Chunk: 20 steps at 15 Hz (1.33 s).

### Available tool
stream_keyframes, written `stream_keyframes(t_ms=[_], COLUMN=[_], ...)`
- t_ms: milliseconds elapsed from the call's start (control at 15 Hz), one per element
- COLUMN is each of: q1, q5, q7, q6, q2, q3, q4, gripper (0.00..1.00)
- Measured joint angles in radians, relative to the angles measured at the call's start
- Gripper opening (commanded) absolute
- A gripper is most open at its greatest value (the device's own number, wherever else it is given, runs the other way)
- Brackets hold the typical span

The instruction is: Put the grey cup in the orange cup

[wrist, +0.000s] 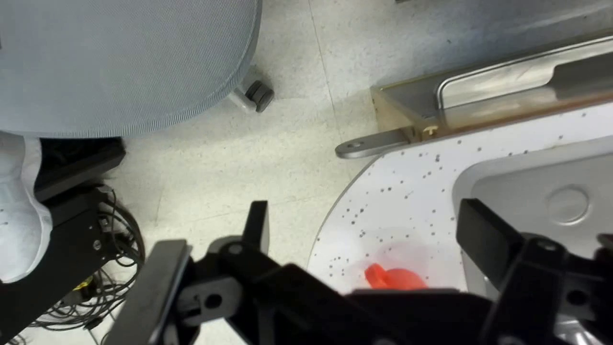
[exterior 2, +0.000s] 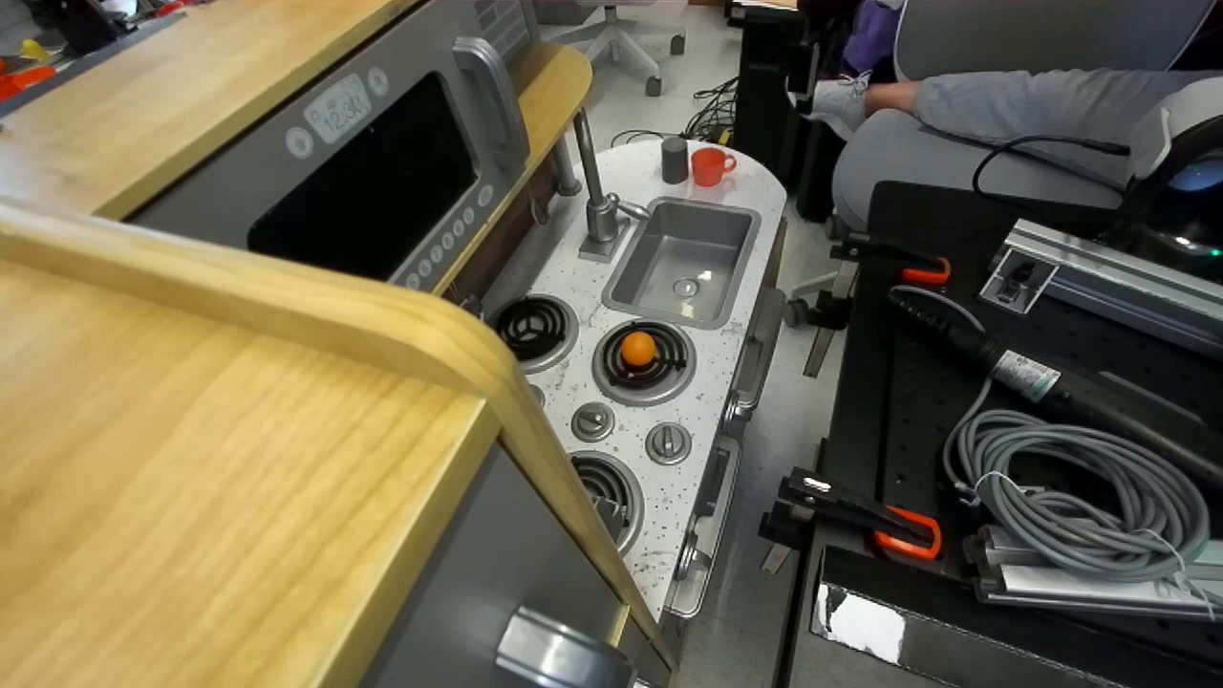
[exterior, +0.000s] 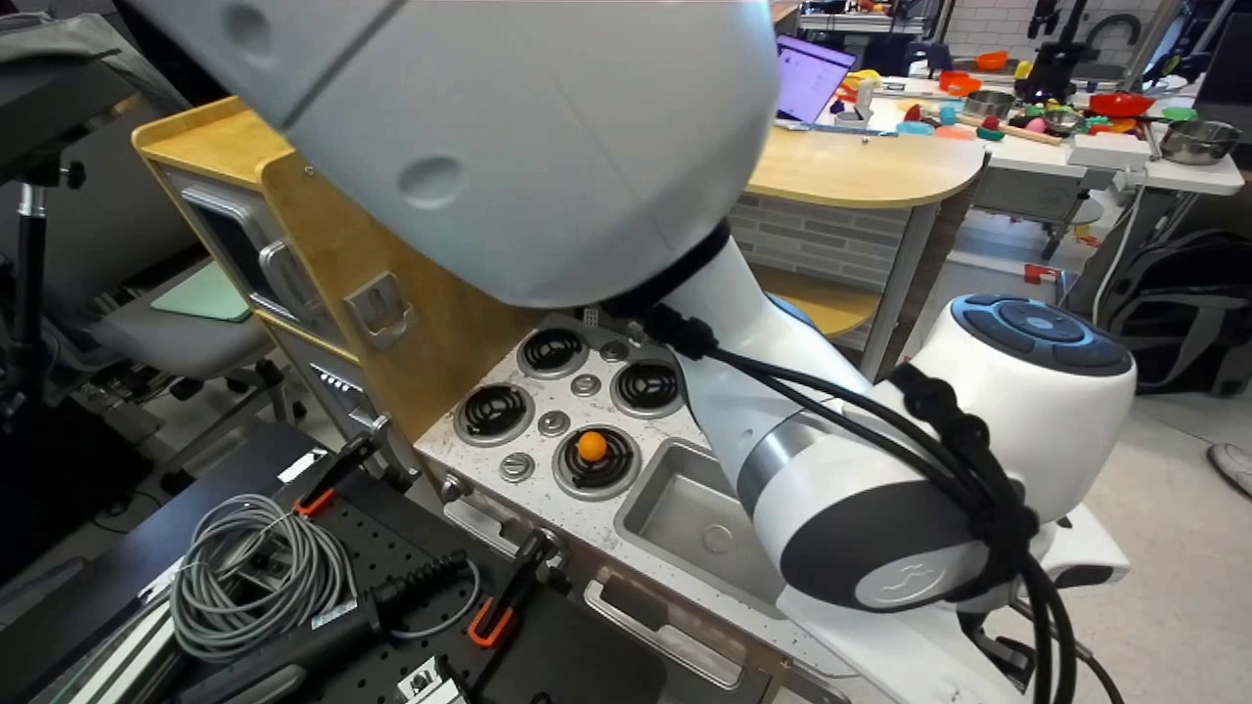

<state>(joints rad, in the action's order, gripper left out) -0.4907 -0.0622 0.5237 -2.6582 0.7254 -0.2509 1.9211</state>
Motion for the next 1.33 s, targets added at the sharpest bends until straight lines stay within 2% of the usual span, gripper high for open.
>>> stream_keyframes(t_ms=[333, 733, 1067, 1333], q1=[0.0, 0.003, 0.003, -0.004], q5=[0.017, 0.018, 0.019, 0.026], q7=[-0.113, -0.18, -0.181, -0.121], q6=[0.015, 0.053, 0.055, 0.053], q2=[0.136, 0.24, 0.31, 0.36], q3=[0.027, 0.065, 0.095, 0.14], q4=[-0.199, -0.379, -0.495, -0.566], gripper=[1.0, 1.0, 1.0, 1.0])
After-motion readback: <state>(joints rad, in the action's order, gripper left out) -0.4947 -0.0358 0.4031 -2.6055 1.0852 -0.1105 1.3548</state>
